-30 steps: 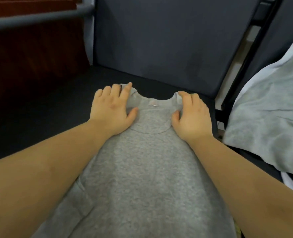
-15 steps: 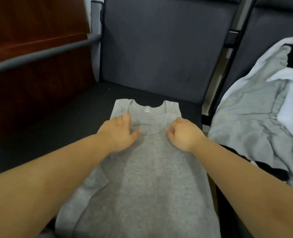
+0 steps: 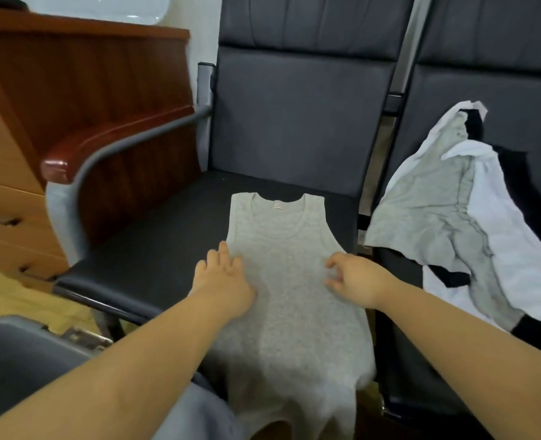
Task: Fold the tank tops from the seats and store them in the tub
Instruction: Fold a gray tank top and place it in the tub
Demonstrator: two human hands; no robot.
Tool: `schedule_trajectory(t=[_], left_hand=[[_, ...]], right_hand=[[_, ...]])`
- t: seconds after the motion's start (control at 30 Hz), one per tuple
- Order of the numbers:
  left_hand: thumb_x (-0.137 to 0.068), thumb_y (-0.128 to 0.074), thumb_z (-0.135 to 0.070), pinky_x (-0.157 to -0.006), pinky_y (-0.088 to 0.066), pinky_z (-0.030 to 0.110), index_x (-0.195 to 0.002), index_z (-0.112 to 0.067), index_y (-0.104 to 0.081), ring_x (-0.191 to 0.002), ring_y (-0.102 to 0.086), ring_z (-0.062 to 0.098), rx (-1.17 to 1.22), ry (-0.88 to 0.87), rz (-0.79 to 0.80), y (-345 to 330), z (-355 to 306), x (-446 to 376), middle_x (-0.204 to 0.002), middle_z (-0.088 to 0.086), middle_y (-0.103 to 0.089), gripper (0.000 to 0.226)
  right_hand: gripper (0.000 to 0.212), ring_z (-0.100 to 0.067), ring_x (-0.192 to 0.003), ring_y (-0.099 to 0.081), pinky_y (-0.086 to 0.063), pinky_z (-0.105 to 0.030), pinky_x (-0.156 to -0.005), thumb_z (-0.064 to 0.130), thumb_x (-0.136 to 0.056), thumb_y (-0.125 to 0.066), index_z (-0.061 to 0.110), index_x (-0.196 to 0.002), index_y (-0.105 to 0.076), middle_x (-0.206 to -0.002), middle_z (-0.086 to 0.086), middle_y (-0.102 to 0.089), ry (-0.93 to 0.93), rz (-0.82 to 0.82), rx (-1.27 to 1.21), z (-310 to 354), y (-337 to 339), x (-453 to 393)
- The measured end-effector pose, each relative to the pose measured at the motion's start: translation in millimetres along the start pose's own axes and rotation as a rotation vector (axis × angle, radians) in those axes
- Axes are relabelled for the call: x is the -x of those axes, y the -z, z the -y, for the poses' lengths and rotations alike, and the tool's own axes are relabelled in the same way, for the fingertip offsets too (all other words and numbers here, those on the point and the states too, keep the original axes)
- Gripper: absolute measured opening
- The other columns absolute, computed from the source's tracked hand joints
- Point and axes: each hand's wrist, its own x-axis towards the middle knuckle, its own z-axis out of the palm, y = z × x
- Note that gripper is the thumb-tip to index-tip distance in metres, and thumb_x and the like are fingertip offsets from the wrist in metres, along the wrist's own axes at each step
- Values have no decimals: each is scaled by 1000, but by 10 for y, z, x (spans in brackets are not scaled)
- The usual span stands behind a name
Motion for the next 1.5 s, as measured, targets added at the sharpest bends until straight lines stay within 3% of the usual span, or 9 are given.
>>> schedule_trajectory(t=[0.3, 0.57, 0.7, 0.9, 1.1, 1.2, 1.3, 1.4, 1.5], left_hand=[[-74, -73, -50, -102, -42, 43, -142, -14, -32, -122, -46, 31, 362, 357, 44, 119, 366, -81, -135, 12, -44, 87], [-84, -65, -30, -59, -41, 28, -103, -8, -63, -85, -61, 22, 594, 352, 139, 137, 462, -186, -94, 9, -63, 29], [-76, -76, -45, -73, -46, 35, -136, -9, -36, -106, -56, 26, 649, 390, 60, 174, 411, -172, -126, 12, -52, 81], [-84, -69, -44, -79, -42, 28, -132, -10, -48, -92, -50, 16, 347, 210, 181, 166, 294, -39, -111, 4, -56, 62], [-89, -61, -27, -60, -41, 26, -100, -8, -61, -76, -57, 17, 404, 266, 131, 145, 413, -97, -85, 5, -59, 21], [-86, -62, -26, -55, -41, 25, -86, -13, -57, -72, -57, 16, 406, 241, 90, 104, 394, -85, -84, 4, -60, 13], [-90, -57, -27, -54, -40, 25, -88, -14, -58, -74, -58, 16, 424, 230, 27, 70, 342, -55, -84, 3, -60, 13], [-92, -56, -28, -52, -37, 25, -99, -10, -62, -74, -57, 17, 572, 248, 28, 72, 363, -25, -88, 5, -61, 20], [-91, -58, -28, -55, -41, 26, -105, -6, -65, -76, -57, 20, 801, 283, 20, 122, 408, 15, -93, 8, -63, 27]], right_hand=[[51, -19, -110, -54, -42, -26, -93, 24, -88, -67, 17, -135, -46, -133, -6, -49, -109, -188, -339, -342, -143, 163], [80, -22, -110, -55, -43, -30, -95, 27, -80, -77, 12, -145, -33, -125, -8, -53, -215, -147, -611, -511, -160, -21], [90, -26, -129, -46, -39, -29, -98, 24, -79, -78, 14, -150, -24, -147, -10, -39, -201, -147, -742, -503, -210, -82], [71, -19, -96, -55, -40, -26, -79, 32, -82, -74, 11, -140, -37, -108, -3, -53, -265, -242, -659, -462, -243, -112], [58, -23, -107, -54, -38, -26, -82, 33, -81, -76, 8, -125, -48, -110, -4, -55, -320, -307, -635, -419, -236, -99], [42, -20, -93, -55, -39, -29, -72, 40, -85, -69, 7, -106, -53, -96, -1, -56, -338, -270, -511, -372, -236, -55], [38, -27, -87, -59, -38, -30, -60, 40, -91, -61, 2, -89, -56, -83, -9, -58, -313, -228, -439, -314, -236, 2], [47, -30, -86, -61, -43, -34, -68, 36, -88, -67, -10, -99, -63, -96, -23, -64, -295, -227, -567, -327, -203, 85], [33, -18, -69, -55, -41, -28, -61, 30, -84, -73, -2, -78, -66, -77, -12, -63, -296, -194, -764, -344, -118, 238]])
